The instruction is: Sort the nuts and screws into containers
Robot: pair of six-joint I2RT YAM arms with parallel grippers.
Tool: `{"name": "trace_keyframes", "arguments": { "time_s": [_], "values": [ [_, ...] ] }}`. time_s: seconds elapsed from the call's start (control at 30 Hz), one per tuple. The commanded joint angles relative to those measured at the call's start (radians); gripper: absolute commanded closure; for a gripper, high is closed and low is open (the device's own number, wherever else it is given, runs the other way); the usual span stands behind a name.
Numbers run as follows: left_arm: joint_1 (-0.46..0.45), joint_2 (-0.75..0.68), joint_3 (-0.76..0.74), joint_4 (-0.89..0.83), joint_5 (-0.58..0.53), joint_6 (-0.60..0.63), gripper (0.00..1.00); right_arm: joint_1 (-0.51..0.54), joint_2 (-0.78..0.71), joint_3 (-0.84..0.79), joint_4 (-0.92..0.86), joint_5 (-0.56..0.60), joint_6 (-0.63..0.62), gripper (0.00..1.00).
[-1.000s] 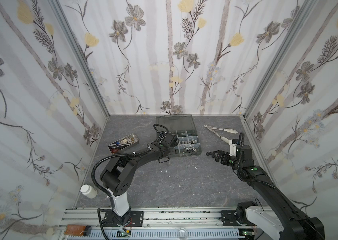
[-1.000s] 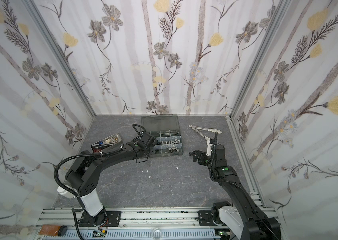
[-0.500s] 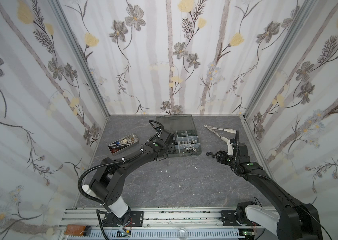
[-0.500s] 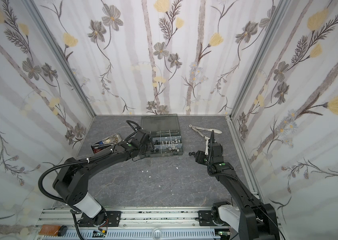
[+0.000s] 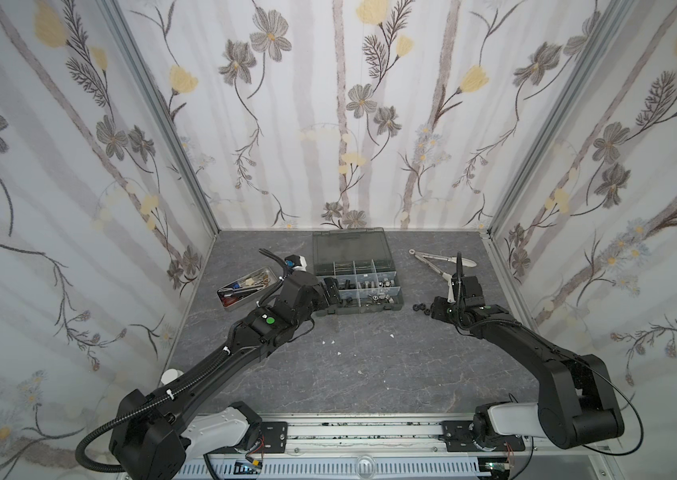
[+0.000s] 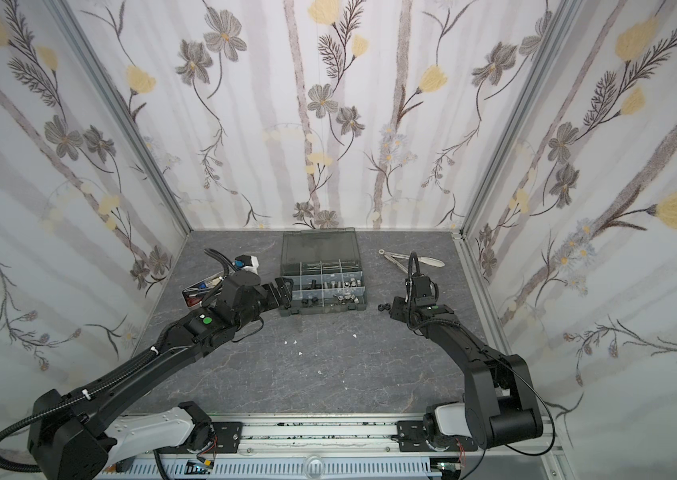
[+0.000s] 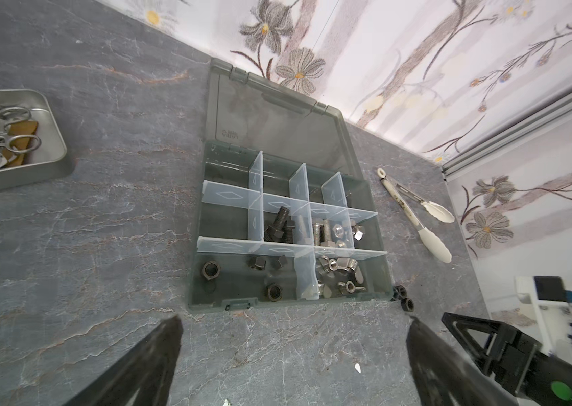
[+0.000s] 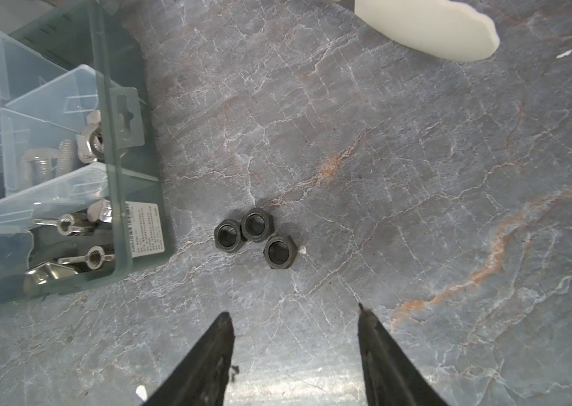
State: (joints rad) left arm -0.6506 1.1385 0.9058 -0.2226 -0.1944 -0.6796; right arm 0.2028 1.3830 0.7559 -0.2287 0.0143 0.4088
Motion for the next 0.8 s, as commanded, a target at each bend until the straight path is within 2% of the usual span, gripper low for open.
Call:
{"name": "trace_keyframes", "arguments": {
  "time_s": [0.0, 0.3, 0.5, 0.63, 0.77],
  "values": [
    [0.001, -0.034, 0.008, -0.065, -0.009, 0.03, 0.0, 0.015, 0.048, 0.046, 0.0, 0.026, -0.011, 0.39],
    [0.006, -0.123, 0.015, -0.151, -0.032, 0.072, 0.0, 0.036, 0.169, 0.104, 0.003, 0.058, -0.013, 0.38],
    [0.012, -0.138, 0.011, -0.167, -0.045, 0.084, 0.0, 0.046, 0.25, 0.133, 0.009, 0.058, -0.019, 0.43],
    [0.016, -0.138, 0.012, -0.17, -0.05, 0.091, 0.0, 0.047, 0.293, 0.152, 0.011, 0.069, -0.022, 0.53],
    [0.018, -0.132, 0.012, -0.17, -0.05, 0.093, 0.0, 0.047, 0.322, 0.161, 0.01, 0.083, -0.024, 0.54]
  ]
}}
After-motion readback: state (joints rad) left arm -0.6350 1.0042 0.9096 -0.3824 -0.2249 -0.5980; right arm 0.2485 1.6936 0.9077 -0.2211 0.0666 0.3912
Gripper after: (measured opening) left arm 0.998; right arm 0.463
